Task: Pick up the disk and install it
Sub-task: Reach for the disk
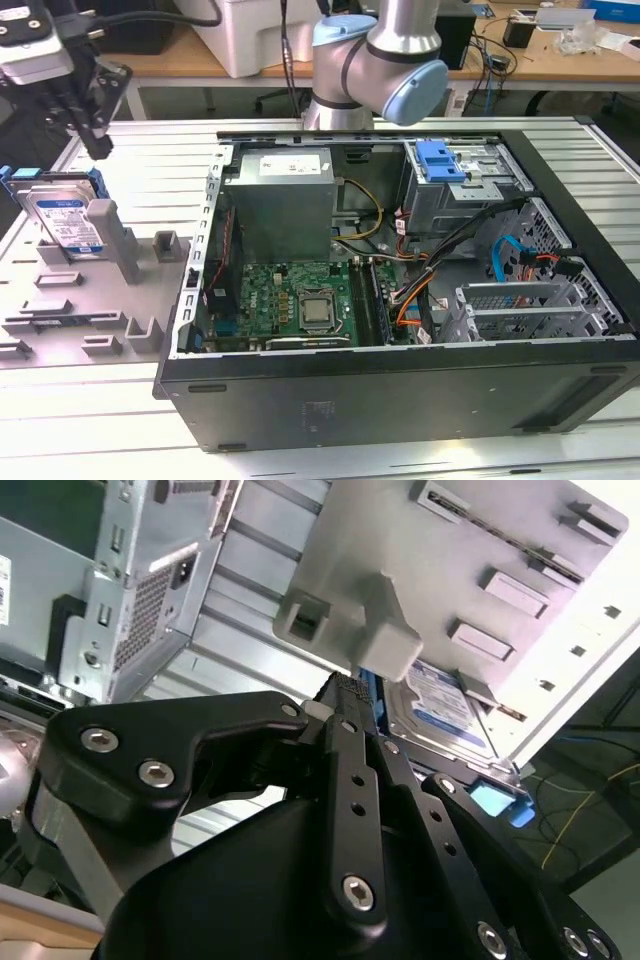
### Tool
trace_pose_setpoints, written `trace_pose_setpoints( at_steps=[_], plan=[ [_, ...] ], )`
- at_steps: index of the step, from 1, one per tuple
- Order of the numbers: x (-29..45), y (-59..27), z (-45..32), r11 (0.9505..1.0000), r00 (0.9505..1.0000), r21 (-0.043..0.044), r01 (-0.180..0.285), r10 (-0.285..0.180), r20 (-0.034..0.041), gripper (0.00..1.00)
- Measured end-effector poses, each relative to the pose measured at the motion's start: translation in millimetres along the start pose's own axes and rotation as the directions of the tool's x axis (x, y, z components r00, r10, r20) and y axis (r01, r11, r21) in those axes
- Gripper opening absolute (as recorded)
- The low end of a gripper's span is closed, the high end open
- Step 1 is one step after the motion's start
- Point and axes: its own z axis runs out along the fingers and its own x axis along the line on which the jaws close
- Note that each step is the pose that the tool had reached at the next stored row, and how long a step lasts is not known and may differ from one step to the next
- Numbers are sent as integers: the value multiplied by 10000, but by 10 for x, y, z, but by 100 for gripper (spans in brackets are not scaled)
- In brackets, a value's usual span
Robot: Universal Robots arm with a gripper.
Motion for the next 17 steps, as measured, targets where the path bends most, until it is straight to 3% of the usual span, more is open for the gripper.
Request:
trace_pose_setpoints(
  at_steps=[7, 10, 17],
  plan=[
    [251, -6, -10, 10000, 10000, -2, 1, -1, 25, 11],
    [450, -8, -18, 10000, 10000, -4, 1, -1, 46, 11],
    [709, -10, -29, 10000, 10000, -5, 2, -2, 70, 11]
  ],
)
